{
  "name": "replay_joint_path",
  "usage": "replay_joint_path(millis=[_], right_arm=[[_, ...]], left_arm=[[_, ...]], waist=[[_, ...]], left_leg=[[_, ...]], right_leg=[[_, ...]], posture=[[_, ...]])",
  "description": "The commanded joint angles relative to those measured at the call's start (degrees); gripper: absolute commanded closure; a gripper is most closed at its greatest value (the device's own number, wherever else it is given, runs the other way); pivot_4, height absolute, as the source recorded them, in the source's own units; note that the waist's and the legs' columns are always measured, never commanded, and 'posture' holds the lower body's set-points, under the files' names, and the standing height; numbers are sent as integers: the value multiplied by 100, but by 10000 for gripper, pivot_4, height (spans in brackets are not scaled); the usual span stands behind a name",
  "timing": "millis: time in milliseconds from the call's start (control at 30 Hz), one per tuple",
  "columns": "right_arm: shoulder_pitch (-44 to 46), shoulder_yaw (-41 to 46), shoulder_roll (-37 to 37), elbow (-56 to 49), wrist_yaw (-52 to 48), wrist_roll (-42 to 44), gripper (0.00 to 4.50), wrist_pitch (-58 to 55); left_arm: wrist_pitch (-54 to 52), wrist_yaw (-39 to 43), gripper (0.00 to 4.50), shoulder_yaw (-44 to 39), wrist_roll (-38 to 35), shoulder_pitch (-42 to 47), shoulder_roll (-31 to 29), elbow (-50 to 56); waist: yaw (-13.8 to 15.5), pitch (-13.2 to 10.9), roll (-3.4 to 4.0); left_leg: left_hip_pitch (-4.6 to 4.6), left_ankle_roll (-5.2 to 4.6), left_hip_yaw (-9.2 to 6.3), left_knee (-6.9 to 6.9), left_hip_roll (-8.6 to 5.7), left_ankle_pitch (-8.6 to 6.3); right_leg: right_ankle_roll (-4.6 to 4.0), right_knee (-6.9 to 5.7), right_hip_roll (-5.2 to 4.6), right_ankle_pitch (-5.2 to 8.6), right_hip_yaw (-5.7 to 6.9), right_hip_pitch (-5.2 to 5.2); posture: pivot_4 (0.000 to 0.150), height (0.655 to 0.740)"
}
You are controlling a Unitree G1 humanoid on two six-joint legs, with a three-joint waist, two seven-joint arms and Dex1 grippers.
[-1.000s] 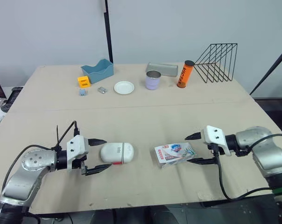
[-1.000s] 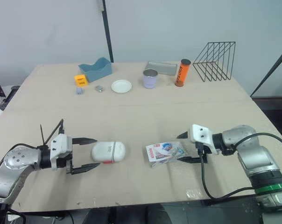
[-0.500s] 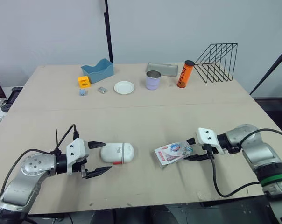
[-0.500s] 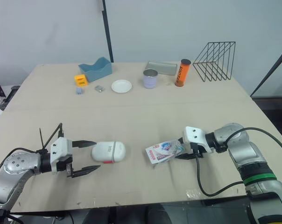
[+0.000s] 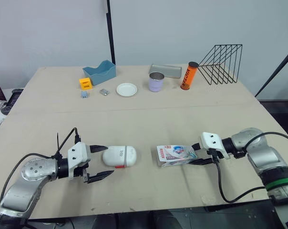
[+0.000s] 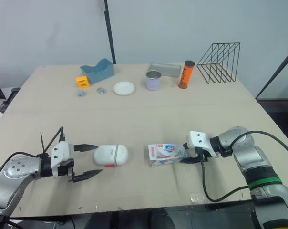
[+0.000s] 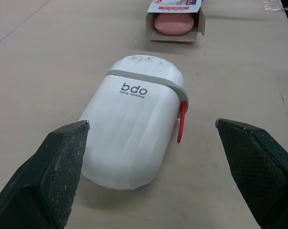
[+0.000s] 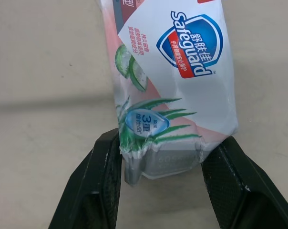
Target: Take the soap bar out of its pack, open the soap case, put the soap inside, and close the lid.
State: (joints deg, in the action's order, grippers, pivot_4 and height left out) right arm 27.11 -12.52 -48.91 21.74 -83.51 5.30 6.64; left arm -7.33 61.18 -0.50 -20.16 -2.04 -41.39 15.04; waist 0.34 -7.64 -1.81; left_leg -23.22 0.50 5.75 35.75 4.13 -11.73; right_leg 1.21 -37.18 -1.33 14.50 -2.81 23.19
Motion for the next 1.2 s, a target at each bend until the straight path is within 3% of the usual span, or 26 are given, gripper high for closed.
replay_joint_path(millis=[33,67,167,233,733,1200], right_arm=[[95,26,68,3,-91,35,24915,78],[98,24,74,5,-97,35,26549,77],[101,15,87,11,-136,41,37146,84],[109,12,100,27,-120,24,40161,90],[-100,531,-36,-332,-28,532,40619,-427],[-849,1183,-781,-1121,-16,826,40619,-818]], left_arm=[[129,-33,0,-147,20,-95,-82,144],[135,-33,0,-152,22,-103,-84,141],[146,-36,0,-149,33,-108,-90,125],[162,-38,0,-143,45,-102,-92,104],[52,9,0,-93,-173,224,47,91],[-189,251,0,109,-455,741,114,10]], waist=[[-1,0,0],[-1,0,0],[-2,0,0],[-2,0,-1],[1,1,-2],[5,1,0]], left_leg=[[0,0,0,0,0,0],[0,0,0,0,1,0],[0,0,1,0,1,0],[0,0,0,0,1,0],[1,0,1,1,2,0],[0,0,-1,2,-3,0]], right_leg=[[0,0,0,0,0,0],[0,0,0,0,0,0],[-1,0,0,0,0,0],[-1,0,0,0,0,0],[-4,0,0,-1,0,-2],[10,-2,-1,2,-1,-3]], posture=[[1500,7393],[1500,7393],[1500,7393],[1500,7393],[1500,7393],[1500,7393]])
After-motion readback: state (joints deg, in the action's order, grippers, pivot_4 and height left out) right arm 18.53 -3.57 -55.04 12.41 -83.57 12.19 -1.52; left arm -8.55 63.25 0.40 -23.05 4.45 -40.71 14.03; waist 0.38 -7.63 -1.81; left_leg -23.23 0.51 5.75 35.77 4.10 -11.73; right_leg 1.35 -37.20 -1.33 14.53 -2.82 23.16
